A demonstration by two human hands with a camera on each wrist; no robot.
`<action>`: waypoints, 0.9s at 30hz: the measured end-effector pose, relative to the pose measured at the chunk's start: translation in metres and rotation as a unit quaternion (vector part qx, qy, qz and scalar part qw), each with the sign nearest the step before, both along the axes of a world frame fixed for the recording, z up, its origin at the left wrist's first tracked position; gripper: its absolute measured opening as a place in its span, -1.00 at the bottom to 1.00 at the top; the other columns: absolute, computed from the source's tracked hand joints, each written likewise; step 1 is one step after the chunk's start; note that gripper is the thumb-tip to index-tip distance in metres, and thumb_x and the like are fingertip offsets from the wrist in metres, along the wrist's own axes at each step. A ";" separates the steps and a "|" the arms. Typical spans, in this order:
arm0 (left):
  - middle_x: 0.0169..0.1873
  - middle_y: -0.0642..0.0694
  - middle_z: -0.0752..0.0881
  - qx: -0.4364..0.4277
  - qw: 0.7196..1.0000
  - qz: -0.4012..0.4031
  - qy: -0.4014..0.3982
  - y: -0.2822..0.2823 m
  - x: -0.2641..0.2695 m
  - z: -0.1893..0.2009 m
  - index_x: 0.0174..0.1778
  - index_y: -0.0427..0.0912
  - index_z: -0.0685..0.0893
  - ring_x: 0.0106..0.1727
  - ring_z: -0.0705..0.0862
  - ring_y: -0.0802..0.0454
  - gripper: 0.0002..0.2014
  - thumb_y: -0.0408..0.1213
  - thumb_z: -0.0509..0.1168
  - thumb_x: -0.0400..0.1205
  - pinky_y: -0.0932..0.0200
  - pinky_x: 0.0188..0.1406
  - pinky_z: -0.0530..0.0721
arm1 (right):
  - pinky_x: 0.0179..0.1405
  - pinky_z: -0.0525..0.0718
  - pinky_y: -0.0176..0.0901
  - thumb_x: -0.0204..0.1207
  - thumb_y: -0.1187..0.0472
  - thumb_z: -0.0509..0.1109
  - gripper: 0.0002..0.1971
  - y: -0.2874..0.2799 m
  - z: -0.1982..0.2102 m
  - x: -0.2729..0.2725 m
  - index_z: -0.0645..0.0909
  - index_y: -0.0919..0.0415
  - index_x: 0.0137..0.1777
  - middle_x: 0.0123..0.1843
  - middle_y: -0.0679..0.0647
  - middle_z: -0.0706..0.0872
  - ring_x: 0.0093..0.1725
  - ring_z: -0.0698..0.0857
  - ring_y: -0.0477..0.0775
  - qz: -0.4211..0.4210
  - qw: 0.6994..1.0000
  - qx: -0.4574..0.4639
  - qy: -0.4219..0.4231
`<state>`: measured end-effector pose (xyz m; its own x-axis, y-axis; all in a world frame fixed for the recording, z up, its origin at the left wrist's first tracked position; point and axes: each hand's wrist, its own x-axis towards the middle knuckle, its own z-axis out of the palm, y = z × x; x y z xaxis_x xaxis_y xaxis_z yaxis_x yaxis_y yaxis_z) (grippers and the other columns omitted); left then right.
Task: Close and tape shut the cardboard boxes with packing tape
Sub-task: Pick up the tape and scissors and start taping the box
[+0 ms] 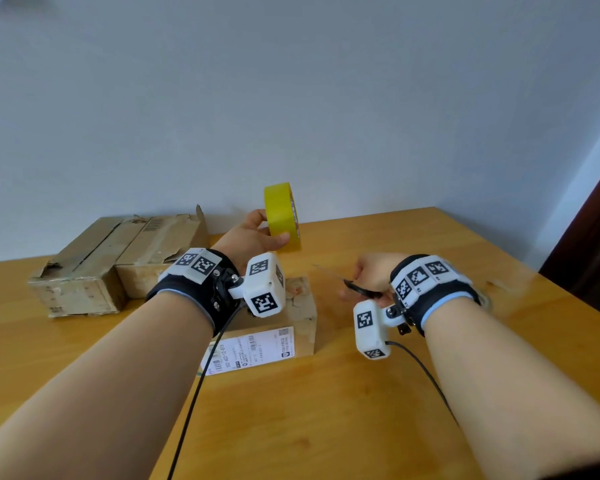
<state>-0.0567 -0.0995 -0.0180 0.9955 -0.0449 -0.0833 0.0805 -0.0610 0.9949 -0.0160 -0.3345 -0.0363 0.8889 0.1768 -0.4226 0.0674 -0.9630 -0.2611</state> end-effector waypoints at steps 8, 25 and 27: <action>0.03 -0.07 0.80 -0.083 0.995 0.024 -0.058 0.001 -0.006 0.011 0.19 -0.09 0.51 0.14 0.75 -0.16 -0.70 -0.55 0.31 0.66 -0.22 0.29 0.66 | -0.18 0.62 -0.13 0.56 0.11 0.55 -0.78 0.023 -0.026 -0.006 0.69 0.26 0.03 -0.11 0.13 0.67 -0.15 0.64 0.15 0.034 0.993 -0.109 -0.015; 0.20 -0.21 0.76 -0.082 0.994 0.035 -0.057 0.003 -0.044 0.007 0.15 -0.04 0.54 0.15 0.74 -0.12 -0.66 -0.59 0.30 0.65 -0.17 0.26 0.69 | 0.17 0.75 -0.14 0.67 0.13 0.46 -0.86 0.036 0.010 -0.035 0.83 -0.07 0.10 0.04 -0.24 0.79 0.09 0.75 -0.17 0.044 0.939 0.293 -0.173; 0.24 -0.26 0.74 -0.068 0.996 0.035 -0.054 0.003 -0.048 0.002 0.19 -0.05 0.54 0.14 0.73 -0.14 -0.65 -0.58 0.32 0.65 -0.17 0.23 0.68 | 0.14 0.62 -0.36 0.64 0.07 0.50 -0.83 0.042 0.017 -0.047 0.85 -0.10 0.17 0.08 -0.33 0.79 0.13 0.69 -0.35 0.102 0.930 0.331 -0.124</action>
